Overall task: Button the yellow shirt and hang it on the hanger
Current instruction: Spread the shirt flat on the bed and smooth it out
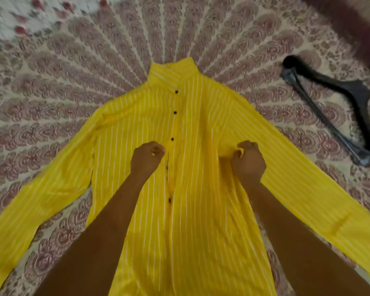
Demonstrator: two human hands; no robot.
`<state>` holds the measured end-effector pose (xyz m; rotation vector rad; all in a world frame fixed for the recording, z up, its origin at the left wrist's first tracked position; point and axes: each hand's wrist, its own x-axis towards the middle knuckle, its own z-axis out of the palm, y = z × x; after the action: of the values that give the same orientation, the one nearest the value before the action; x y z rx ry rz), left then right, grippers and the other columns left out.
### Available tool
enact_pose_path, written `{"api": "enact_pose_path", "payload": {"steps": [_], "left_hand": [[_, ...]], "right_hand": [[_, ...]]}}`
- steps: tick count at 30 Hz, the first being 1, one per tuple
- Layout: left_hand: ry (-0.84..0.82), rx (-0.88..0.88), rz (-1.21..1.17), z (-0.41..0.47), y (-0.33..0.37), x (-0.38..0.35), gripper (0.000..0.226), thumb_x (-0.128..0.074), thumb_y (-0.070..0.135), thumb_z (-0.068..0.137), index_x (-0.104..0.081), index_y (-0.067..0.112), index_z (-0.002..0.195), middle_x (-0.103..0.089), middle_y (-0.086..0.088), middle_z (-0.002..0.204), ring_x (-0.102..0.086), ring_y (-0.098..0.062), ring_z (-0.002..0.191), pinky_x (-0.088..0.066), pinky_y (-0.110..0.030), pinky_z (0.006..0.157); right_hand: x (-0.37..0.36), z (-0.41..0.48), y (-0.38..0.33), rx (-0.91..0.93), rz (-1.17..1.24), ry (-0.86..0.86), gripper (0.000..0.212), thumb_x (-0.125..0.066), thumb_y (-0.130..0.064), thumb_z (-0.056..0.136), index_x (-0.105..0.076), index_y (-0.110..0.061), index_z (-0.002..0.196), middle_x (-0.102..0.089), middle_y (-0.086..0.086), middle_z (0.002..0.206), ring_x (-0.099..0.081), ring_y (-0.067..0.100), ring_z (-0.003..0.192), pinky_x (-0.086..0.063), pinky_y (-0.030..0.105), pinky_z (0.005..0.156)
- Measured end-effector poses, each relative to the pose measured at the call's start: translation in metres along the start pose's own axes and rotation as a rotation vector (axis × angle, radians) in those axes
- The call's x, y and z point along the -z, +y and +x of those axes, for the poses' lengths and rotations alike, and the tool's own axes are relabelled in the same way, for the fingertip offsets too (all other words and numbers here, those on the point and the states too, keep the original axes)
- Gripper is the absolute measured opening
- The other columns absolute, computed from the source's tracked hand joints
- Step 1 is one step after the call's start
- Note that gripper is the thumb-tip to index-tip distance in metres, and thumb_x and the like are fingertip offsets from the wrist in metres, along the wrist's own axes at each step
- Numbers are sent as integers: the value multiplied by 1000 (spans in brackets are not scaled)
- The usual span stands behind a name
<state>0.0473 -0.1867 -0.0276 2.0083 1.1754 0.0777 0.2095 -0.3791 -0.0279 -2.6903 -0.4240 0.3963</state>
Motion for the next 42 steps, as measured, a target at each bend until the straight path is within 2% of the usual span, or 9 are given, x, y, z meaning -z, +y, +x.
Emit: {"api": "enact_pose_path", "payload": {"steps": [7, 10, 14, 21, 24, 30, 35, 39, 42], "left_hand": [[278, -30, 163, 162, 19, 9, 39, -55, 20, 91, -51, 8, 128, -52, -20, 131, -49, -34, 121, -38, -37, 97], [244, 13, 190, 201, 15, 8, 58, -56, 25, 91, -32, 6, 141, -33, -24, 143, -32, -35, 135, -29, -38, 107], [232, 21, 242, 236, -3, 13, 41, -63, 29, 86, -57, 6, 119, -55, -23, 125, -52, -37, 115, -40, -39, 94], [381, 102, -161, 255, -15, 35, 16, -70, 33, 75, -59, 22, 70, -62, 4, 64, -64, -21, 58, -56, -47, 66], [484, 168, -235, 265, -16, 44, 20, -68, 36, 70, -61, 18, 75, -64, -6, 64, -68, -32, 67, -56, -50, 67], [458, 242, -175, 275, 2, 49, 14, -67, 32, 75, -58, 22, 80, -71, -9, 90, -66, -23, 90, -51, -33, 81], [332, -65, 105, 257, 4, 40, 30, -58, 6, 80, -55, 7, 110, -51, -18, 119, -54, -32, 107, -48, -35, 83], [421, -379, 256, 234, 11, 28, 39, -51, 9, 83, -53, 12, 122, -45, -18, 126, -59, -32, 89, -47, -39, 66], [298, -632, 398, 233, 25, 23, 39, -54, 18, 85, -50, 22, 124, -45, -15, 131, -60, -27, 78, -44, -33, 54]], "right_hand": [[-36, 142, -38, 0, 143, -4, 50, -51, -19, 91, -35, -6, 137, -32, 18, 143, -47, 38, 118, -42, 43, 84], [-53, 166, -36, 39, 121, 44, 34, -54, -19, 87, -52, -6, 118, -52, 23, 122, -55, 41, 104, -43, 46, 83], [-49, 206, -28, 138, 106, 142, 25, -43, -9, 78, -63, -1, 91, -62, 26, 95, -58, 42, 92, -45, 47, 82], [-50, 214, -37, 244, -52, 148, 39, -43, -35, 84, -57, -8, 107, -62, 23, 102, -58, 42, 93, -43, 45, 76], [-38, 222, -49, 129, 110, 288, 25, -43, -19, 89, -53, -8, 110, -61, 21, 102, -57, 40, 94, -36, 38, 68], [-27, 280, -78, 283, -287, 128, 29, -42, -20, 94, -54, -8, 116, -54, 26, 114, -51, 43, 107, -43, 46, 81], [-40, 273, -86, 340, -333, 253, 37, -48, -10, 82, -51, -6, 118, -46, 26, 122, -42, 41, 114, -31, 47, 95], [-64, 236, -125, 858, -119, 81, 58, -50, -7, 72, -47, -11, 129, -49, 22, 127, -55, 40, 102, -46, 43, 80], [-75, 229, -154, 1218, -357, -149, 64, -42, -21, 69, -45, -17, 134, -44, 14, 140, -62, 36, 89, -50, 39, 68]]}}
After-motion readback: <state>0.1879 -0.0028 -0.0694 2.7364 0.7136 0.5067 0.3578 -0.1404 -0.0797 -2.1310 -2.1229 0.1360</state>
